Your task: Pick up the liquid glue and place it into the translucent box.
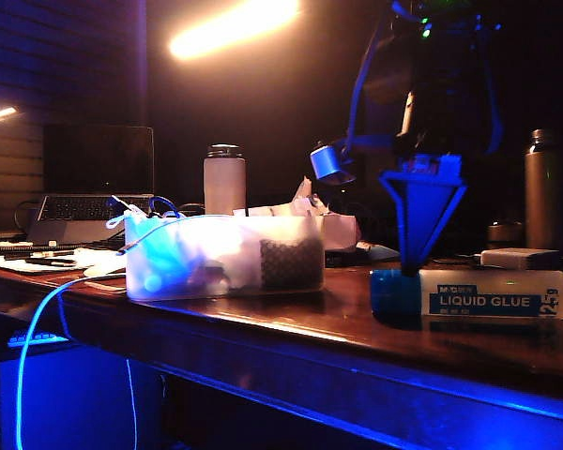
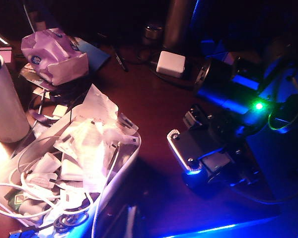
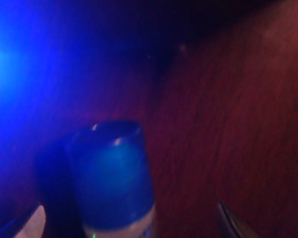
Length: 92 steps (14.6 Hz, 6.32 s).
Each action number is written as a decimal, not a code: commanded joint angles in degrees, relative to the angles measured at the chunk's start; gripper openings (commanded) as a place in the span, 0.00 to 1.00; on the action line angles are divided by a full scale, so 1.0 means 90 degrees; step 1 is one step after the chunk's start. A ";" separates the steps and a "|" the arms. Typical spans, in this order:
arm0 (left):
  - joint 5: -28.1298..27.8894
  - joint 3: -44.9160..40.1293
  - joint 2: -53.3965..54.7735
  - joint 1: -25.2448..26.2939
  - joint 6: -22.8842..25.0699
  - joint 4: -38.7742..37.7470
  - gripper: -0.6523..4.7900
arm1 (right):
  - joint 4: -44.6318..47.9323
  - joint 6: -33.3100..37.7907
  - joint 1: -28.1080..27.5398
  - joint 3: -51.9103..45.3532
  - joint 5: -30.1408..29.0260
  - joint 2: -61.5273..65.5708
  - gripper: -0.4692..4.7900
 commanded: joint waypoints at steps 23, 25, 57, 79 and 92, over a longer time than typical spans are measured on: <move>0.0044 0.0024 -0.0019 -0.0002 0.0019 -0.0058 0.11 | 0.0027 0.0034 0.0010 0.0032 -0.0311 0.0457 0.45; 0.0044 0.0024 -0.0019 -0.0002 0.0019 -0.0061 0.11 | 0.0005 0.0034 0.0007 0.0036 -0.0340 0.0454 0.45; 0.0041 0.0022 -0.0019 -0.0002 0.0024 -0.0221 0.11 | 0.3942 0.1158 -0.0049 0.0078 0.0573 -0.0641 0.45; 0.0041 0.0015 -0.0019 -0.0002 0.0024 -0.0199 0.11 | 0.8789 0.5037 0.0481 0.0075 -0.1860 -0.0141 0.50; 0.0041 0.0015 -0.0019 -0.0002 0.0024 -0.0223 0.11 | 0.9845 0.7014 0.0221 0.0068 -0.1413 0.0840 0.81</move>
